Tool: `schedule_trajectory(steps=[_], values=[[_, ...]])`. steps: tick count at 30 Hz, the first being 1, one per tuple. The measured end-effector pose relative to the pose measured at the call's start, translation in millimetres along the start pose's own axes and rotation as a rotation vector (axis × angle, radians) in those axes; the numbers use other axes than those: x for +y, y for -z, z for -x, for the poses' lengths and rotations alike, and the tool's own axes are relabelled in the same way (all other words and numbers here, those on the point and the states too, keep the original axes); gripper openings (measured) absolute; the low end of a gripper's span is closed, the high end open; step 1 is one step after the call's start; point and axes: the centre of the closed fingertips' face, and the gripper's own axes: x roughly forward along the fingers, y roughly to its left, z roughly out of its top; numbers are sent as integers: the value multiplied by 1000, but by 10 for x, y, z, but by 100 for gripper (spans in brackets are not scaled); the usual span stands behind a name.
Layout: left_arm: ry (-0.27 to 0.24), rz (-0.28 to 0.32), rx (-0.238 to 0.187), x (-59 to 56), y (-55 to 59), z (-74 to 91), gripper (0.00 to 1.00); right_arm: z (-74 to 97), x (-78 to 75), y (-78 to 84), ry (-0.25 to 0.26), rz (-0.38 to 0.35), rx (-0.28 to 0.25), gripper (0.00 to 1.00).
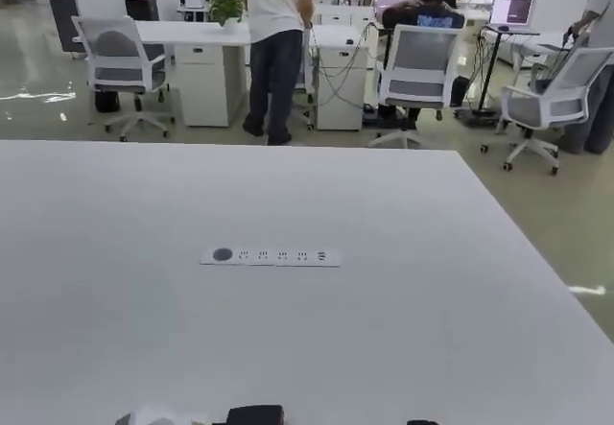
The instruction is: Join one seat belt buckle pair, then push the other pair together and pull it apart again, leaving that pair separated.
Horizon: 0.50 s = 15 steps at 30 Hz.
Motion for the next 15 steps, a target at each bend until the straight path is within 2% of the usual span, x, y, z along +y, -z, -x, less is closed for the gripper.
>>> schedule_trajectory(steps=[3, 8, 9, 13, 15], values=[[24, -28, 12, -13, -28, -36, 42, -33, -27, 48, -11, 28, 18, 38], [61, -73, 27, -41, -49, -125, 41, -48, -65, 69, -33, 34, 21, 35], [78, -82, 32, -62, -54, -139, 39, -49, -62, 68, -41, 33, 22, 35], [92, -97, 38, -83, -93, -152, 38, -61, -21, 43, -69, 54, 21, 35], [106, -131, 49, -110, -106, -155, 37, -67, -19, 43, -81, 60, 21, 35]])
